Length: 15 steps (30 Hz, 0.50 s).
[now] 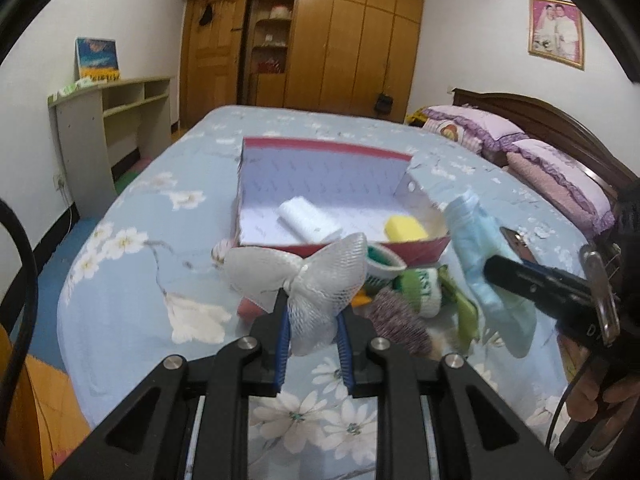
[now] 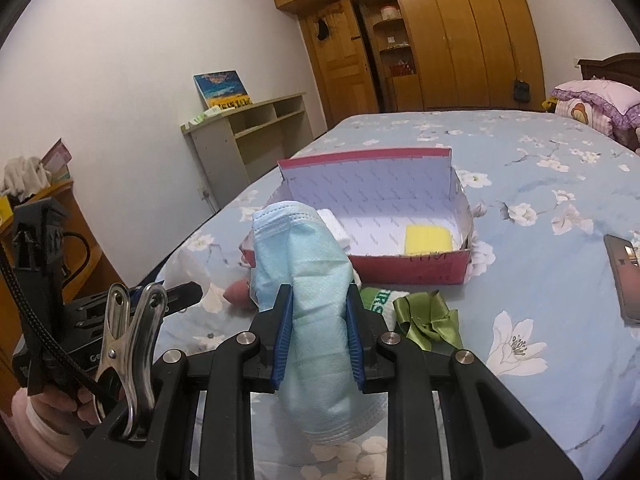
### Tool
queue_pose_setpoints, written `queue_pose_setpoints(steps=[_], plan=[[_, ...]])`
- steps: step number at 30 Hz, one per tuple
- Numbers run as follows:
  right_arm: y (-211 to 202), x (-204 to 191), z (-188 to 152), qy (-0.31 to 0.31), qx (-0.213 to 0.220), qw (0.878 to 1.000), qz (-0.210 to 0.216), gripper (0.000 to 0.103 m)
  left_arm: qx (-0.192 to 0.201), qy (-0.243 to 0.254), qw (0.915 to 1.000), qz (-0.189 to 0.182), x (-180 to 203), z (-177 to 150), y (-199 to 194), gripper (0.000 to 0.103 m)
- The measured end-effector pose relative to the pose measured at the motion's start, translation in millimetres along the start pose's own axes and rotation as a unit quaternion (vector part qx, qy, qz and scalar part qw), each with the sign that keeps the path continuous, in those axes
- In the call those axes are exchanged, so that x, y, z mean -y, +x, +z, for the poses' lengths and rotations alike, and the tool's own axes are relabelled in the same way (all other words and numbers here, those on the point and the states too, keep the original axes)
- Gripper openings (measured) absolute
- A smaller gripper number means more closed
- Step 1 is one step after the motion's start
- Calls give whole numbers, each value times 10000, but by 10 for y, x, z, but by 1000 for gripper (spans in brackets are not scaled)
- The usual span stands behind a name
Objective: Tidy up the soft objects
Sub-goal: 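Lift and carry the mask and mesh bag over the pink box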
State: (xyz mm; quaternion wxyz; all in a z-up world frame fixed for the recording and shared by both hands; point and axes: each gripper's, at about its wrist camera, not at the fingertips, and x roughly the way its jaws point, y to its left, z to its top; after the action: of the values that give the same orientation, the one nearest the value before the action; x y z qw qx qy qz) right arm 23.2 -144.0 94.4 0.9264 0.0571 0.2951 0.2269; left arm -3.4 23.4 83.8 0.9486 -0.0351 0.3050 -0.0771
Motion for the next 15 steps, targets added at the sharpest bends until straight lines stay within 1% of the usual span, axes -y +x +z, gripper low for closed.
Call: queue_pose_setpoints(steps=[8,15], plan=[[-114,20,220,105,140,9998,9,25,204,132,9996,-153,158,225,-113,21],[-125,99,403,46,207,9997,-138,25,375,238,9989,-140,233,460,-98,21]])
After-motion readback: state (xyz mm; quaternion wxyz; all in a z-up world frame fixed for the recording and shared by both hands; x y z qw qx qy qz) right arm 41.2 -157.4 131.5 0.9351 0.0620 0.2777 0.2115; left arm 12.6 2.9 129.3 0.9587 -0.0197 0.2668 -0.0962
